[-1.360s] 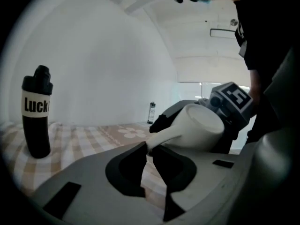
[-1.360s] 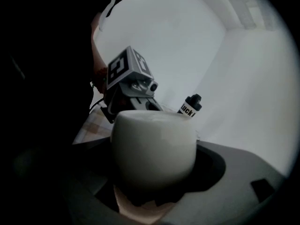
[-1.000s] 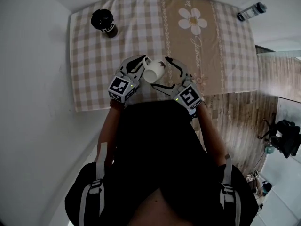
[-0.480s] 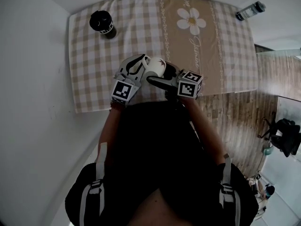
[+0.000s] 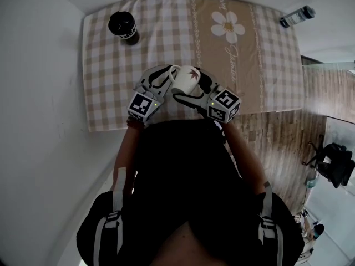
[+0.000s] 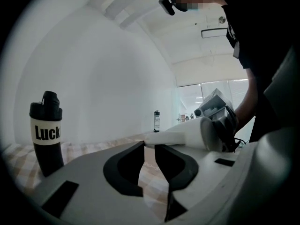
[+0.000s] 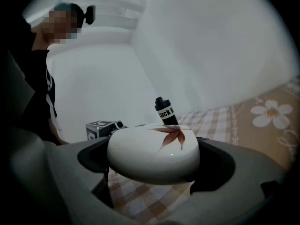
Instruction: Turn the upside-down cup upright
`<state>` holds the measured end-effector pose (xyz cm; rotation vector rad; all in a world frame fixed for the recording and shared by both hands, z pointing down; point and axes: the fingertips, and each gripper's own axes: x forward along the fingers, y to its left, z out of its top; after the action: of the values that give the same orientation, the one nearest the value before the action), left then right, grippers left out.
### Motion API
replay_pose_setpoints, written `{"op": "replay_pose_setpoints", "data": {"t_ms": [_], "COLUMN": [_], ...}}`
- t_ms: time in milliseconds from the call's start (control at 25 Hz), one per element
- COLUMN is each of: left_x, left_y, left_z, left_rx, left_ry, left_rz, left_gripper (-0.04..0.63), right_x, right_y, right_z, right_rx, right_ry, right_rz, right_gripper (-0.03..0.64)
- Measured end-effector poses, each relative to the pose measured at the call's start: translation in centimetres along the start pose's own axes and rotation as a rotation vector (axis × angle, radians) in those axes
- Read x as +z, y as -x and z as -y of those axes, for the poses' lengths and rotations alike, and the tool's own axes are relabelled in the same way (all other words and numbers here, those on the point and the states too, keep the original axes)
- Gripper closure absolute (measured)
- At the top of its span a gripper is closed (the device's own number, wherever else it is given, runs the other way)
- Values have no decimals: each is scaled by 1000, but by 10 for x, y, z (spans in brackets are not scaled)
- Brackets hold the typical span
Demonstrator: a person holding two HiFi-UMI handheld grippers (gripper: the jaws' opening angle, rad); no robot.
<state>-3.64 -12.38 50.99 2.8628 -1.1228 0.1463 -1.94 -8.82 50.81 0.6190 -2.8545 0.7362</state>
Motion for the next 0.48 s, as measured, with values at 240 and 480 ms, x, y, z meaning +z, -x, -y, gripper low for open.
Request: {"op": "replay_pose_setpoints", "data": {"t_ms": [240,480], "left_x": [-21,-11], "left_y": [6,13], "left_z": [6,-20], "left_rx": [-207,-146], "left_ry": [273,419], "left_rz": [-60,-13], "left_gripper": [470,468], "right_x": [2,-10], "right_y": [11,18], "right_z": [10,24], "right_rx": [-132,-270], "right_ry": [306,670], "right_rz": [-52,-183], "right_gripper": [95,95]}}
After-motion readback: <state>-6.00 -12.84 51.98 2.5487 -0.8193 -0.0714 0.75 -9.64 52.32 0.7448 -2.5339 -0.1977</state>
